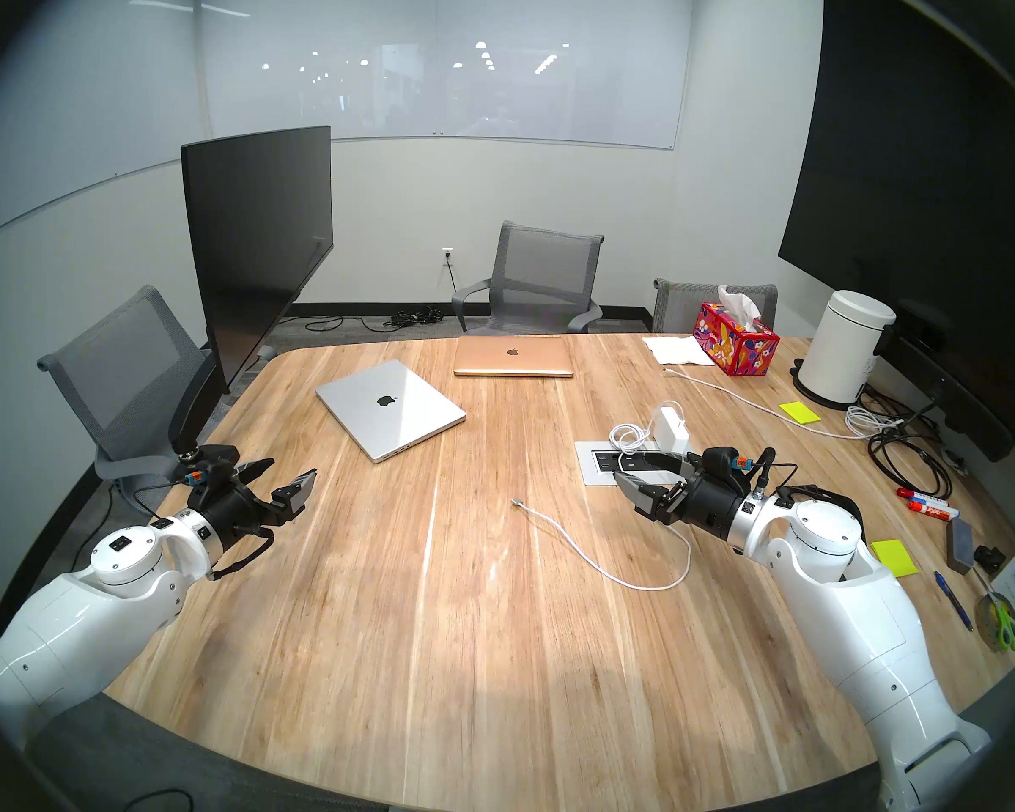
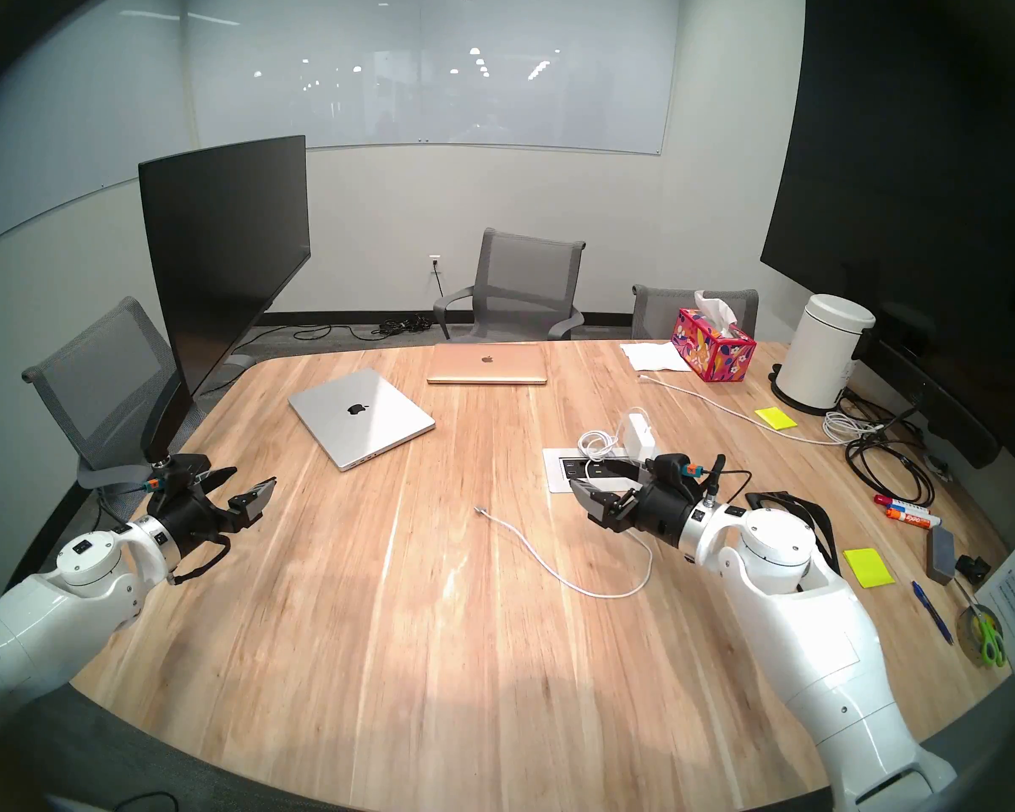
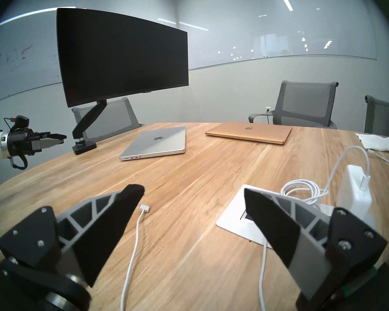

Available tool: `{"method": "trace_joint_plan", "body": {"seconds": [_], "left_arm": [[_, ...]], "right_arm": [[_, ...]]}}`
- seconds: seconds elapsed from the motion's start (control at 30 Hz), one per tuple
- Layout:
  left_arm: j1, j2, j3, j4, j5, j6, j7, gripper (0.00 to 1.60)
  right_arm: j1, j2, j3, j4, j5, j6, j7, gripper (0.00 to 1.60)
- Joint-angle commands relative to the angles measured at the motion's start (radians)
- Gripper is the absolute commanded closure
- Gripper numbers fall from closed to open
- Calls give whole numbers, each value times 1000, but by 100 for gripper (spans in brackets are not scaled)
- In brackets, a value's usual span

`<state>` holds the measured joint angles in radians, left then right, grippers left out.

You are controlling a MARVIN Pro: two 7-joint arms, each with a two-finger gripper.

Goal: Unplug the charging cable from the port of the MacBook and lay it on the desk

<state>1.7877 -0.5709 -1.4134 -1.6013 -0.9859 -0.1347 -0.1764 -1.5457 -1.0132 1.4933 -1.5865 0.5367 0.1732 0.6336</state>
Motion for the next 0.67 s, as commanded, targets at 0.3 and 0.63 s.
{"method": "trace_joint_plan", "body": {"seconds": [0.3, 0.63], "left_arm": [[-2, 4, -11, -13, 0, -10, 2, 0], [-2, 4, -11, -13, 0, -10, 2, 0]], "right_arm": [[13, -1, 11, -14, -1, -6, 0, 0], [13, -3, 13, -13, -4, -5, 1, 0]]}}
